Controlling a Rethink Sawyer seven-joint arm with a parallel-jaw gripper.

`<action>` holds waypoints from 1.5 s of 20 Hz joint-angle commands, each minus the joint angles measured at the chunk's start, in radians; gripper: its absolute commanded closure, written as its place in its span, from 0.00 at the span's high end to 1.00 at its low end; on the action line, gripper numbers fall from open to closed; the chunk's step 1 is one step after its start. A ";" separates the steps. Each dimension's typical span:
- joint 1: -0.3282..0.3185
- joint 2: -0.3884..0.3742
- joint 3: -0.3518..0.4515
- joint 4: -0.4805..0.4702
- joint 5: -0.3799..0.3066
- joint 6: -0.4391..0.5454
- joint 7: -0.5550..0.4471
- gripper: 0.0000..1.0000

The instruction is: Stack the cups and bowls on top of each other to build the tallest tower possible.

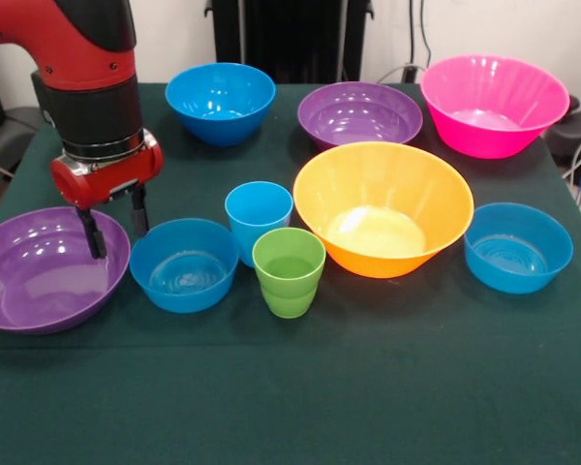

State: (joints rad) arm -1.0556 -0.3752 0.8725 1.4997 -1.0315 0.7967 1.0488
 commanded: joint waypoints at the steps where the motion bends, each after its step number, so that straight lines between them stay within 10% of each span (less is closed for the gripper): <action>1: 0.066 0.029 -0.083 -0.090 -0.102 0.022 -0.318 1.00; 30: 0.131 -0.015 -0.163 -0.110 -0.100 0.041 -0.286 1.00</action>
State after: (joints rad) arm -0.9678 -0.3755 0.7808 1.4084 -1.0741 0.7965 1.0488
